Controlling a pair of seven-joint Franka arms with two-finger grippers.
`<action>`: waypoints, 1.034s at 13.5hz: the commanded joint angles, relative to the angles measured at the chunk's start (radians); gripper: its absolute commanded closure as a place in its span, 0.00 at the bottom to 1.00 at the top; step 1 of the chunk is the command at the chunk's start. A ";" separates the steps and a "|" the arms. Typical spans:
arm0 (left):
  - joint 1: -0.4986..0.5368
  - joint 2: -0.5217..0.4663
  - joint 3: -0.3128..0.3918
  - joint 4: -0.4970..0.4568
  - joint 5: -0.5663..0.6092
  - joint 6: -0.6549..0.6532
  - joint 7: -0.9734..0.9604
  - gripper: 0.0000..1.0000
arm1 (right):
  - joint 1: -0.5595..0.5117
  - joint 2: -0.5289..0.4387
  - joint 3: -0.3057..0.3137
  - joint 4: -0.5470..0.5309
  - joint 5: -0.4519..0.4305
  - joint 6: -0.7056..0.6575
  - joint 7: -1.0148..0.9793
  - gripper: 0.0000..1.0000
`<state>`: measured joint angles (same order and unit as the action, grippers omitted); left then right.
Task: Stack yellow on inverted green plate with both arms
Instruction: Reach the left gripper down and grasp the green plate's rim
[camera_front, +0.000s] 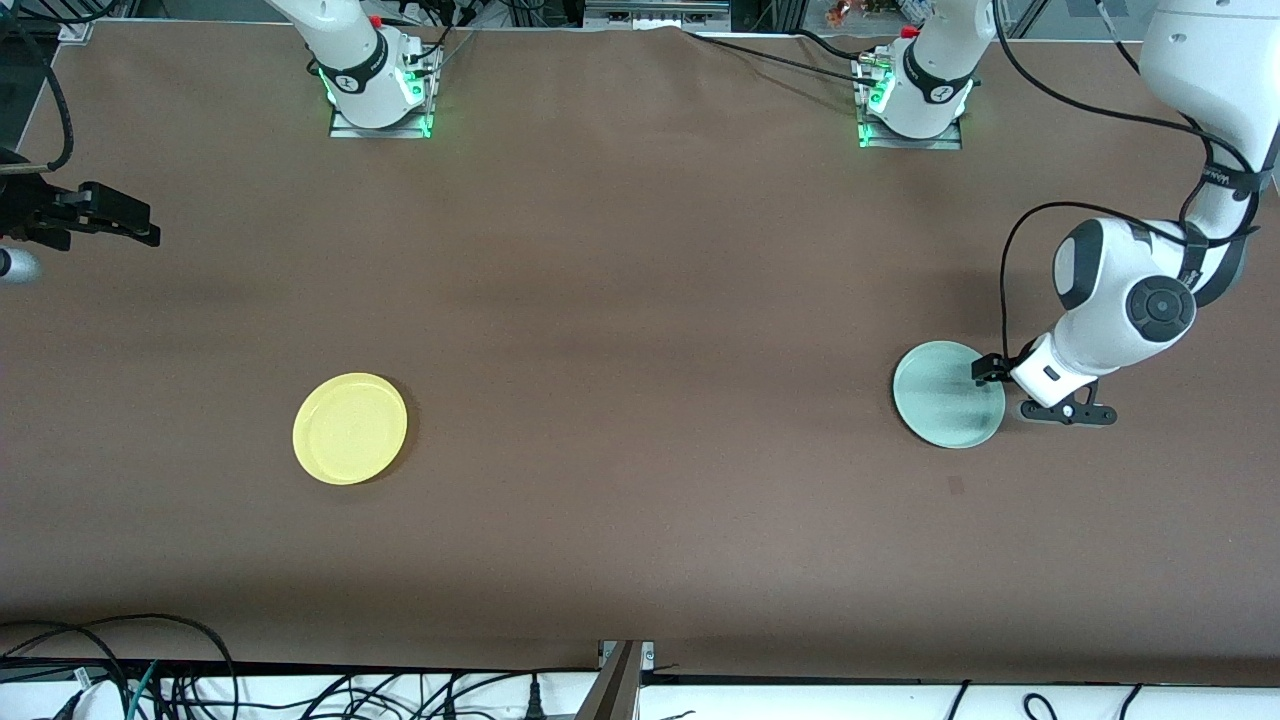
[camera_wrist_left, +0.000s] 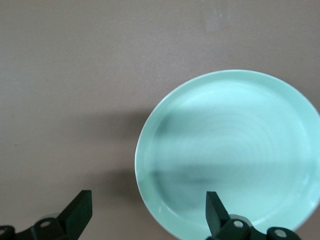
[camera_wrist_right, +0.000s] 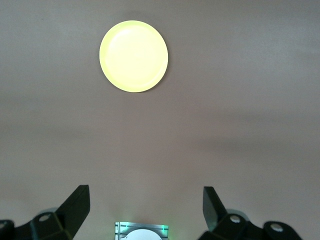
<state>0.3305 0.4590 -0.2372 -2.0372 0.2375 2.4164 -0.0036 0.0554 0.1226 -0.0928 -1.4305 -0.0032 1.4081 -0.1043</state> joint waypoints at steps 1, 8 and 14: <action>0.018 0.046 -0.007 0.055 0.026 0.004 0.019 0.00 | 0.003 0.009 0.004 0.022 0.000 -0.003 0.015 0.00; 0.038 0.128 -0.001 0.120 0.026 0.004 0.057 0.27 | 0.003 0.011 0.005 0.022 -0.001 0.000 0.015 0.00; 0.024 0.138 0.001 0.121 0.028 -0.003 0.062 1.00 | 0.003 0.014 0.005 0.024 -0.001 0.000 0.015 0.00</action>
<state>0.3599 0.5859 -0.2342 -1.9395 0.2376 2.4276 0.0481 0.0570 0.1236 -0.0910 -1.4304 -0.0032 1.4115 -0.1043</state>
